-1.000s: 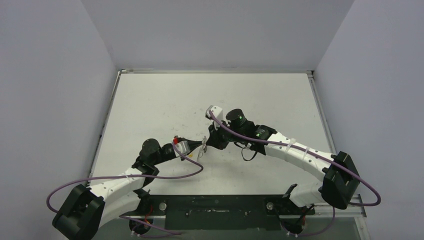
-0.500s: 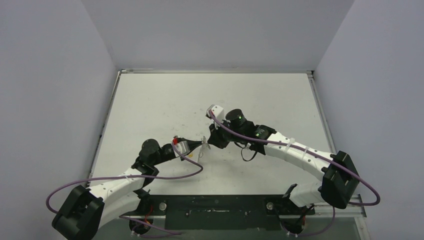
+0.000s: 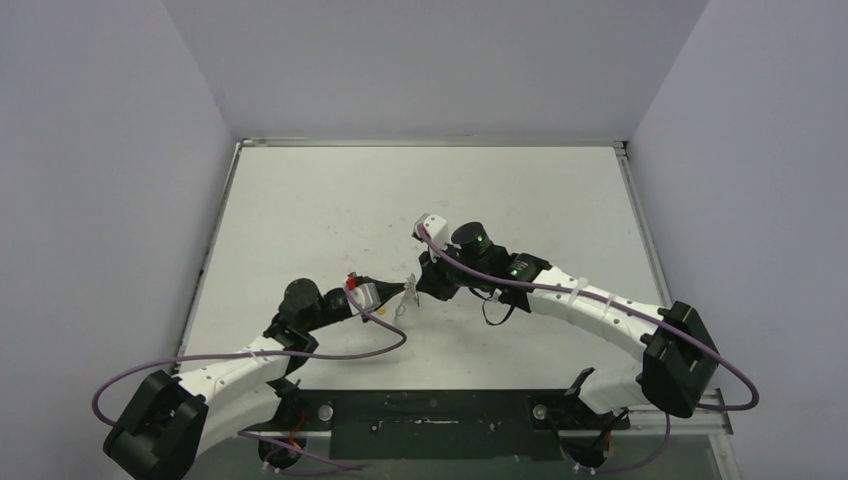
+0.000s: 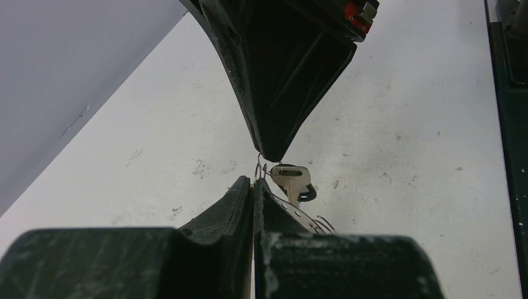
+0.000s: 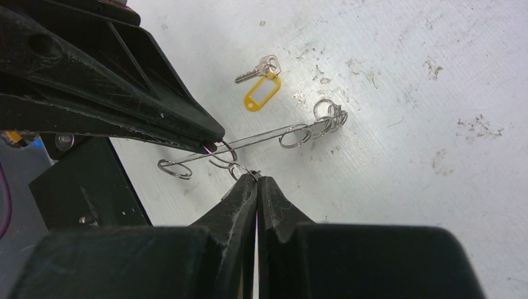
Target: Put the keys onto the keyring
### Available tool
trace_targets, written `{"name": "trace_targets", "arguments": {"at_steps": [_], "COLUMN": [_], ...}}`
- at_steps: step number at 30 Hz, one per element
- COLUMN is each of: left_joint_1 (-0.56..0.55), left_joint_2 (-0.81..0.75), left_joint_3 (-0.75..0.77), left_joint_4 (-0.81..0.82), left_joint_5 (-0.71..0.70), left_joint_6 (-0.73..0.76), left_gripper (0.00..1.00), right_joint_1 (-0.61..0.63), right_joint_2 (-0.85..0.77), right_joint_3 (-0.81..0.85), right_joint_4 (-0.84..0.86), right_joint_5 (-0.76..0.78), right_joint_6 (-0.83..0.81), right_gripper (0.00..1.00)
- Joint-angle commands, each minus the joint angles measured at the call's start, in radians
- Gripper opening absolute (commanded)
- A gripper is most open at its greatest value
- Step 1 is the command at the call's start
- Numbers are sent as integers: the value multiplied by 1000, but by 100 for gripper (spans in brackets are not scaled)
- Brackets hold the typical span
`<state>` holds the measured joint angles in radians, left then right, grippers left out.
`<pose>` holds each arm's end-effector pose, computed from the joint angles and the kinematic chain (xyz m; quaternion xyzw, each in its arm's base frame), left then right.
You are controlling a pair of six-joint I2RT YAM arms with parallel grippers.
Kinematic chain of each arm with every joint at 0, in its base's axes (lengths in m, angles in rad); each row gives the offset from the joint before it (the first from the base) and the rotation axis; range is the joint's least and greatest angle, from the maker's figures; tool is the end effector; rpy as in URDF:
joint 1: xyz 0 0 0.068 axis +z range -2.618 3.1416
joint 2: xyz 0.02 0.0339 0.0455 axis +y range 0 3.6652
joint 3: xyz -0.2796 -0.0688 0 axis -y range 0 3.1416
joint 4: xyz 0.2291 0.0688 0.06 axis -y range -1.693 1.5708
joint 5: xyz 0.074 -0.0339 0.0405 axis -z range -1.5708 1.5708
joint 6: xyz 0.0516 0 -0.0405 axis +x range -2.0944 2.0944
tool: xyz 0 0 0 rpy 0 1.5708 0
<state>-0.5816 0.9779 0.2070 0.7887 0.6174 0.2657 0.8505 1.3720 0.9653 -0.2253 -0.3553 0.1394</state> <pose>0.1390 -0.1271 0.2308 0.4720 0.5195 -0.3172 0.6377 0.1829 0.2356 0.2798 -0.3805 0.7951 0.3502 0.3169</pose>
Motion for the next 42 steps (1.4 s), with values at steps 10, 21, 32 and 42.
{"name": "trace_targets", "arguments": {"at_steps": [10, 21, 32, 42], "left_joint_1": [-1, -1, -1, -1], "left_joint_2": [-31, -36, -30, -20], "left_joint_3": [2, -1, 4, 12], "left_joint_4": [37, 35, 35, 39], "left_joint_5": [-18, -5, 1, 1], "left_joint_6": [-9, -6, 0, 2], "left_gripper": [0, 0, 0, 0], "right_joint_1": [-8, -28, -186, -226], "right_joint_2": [-20, -102, -91, 96], "right_joint_3": [-33, -134, -327, -385], "right_joint_4": [75, 289, 797, 1316], "right_joint_5": [13, -129, -441, -684], "right_joint_6": [-5, -184, -148, -52], "right_gripper": [62, 96, 93, 61]}}
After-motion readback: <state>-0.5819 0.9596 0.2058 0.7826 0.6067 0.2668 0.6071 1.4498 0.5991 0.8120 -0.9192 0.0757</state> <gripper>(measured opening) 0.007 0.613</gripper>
